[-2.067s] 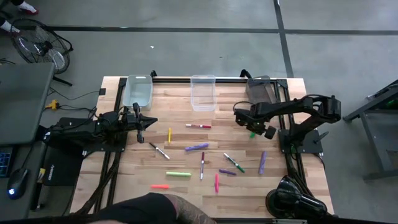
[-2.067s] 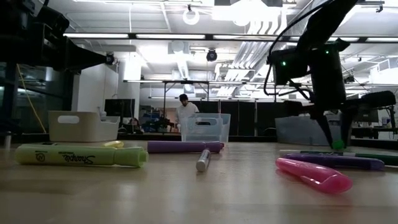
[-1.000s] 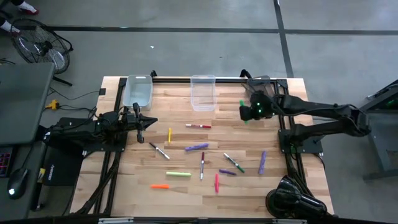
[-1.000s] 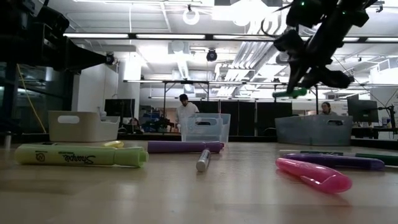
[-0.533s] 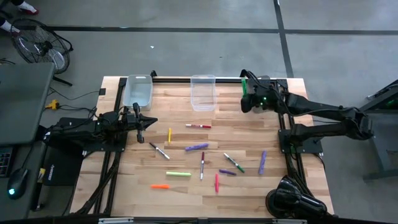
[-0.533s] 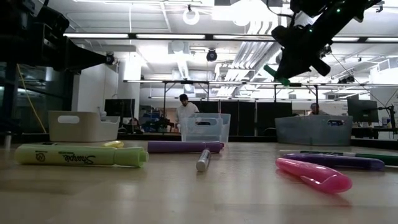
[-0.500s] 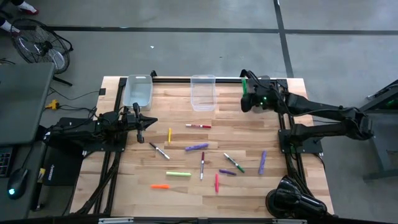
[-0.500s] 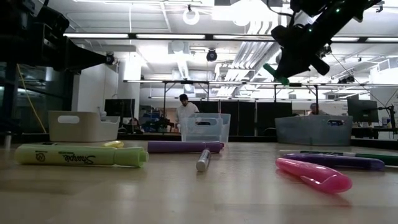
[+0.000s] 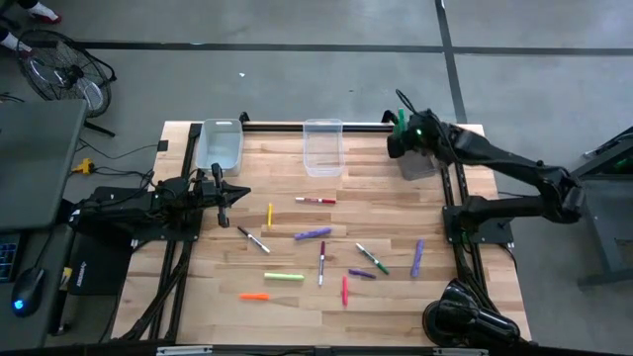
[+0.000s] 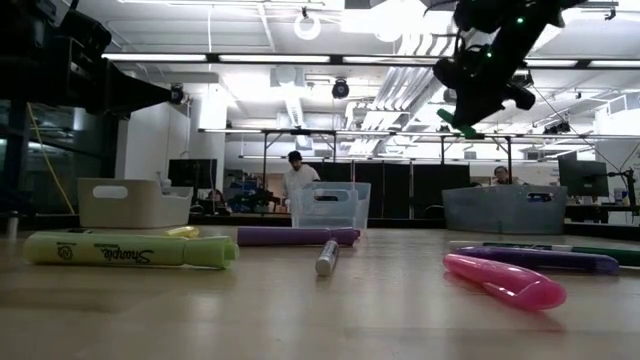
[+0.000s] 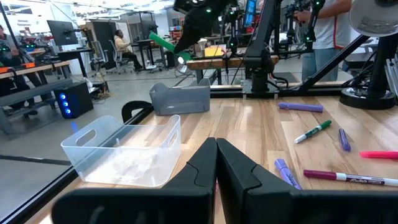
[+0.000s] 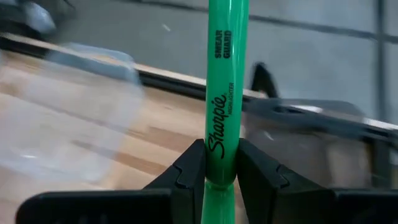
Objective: Pick & Place Markers
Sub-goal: Put the green highlighter pen into the black bin
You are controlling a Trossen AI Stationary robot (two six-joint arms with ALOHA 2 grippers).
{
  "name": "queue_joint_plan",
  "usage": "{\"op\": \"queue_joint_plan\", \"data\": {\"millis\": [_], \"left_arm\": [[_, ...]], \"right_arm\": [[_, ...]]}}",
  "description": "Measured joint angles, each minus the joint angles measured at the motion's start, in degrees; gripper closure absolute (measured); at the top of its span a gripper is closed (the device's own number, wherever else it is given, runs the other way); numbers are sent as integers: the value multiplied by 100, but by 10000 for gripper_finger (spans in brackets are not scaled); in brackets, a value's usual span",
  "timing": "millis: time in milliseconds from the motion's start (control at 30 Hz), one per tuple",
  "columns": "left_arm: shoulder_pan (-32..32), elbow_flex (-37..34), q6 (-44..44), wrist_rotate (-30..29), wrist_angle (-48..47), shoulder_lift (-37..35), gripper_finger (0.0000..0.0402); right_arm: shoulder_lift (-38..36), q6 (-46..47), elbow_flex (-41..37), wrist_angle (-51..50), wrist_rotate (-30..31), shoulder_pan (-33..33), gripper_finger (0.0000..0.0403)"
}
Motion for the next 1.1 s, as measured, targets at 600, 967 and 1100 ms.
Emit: {"op": "queue_joint_plan", "data": {"millis": [600, 967, 1100], "left_arm": [[0, 0, 0, 0, 1, 0, 400], [0, 2, 0, 0, 0, 2, 400], [1, 1, 0, -1, 1, 1, 400]], "right_arm": [[2132, 321, 1361, -2094, -887, -1021, 332], [2851, 519, 1280, -2459, -670, -1263, 332], [3075, 540, 1280, -2567, -669, -1323, 332]]}}
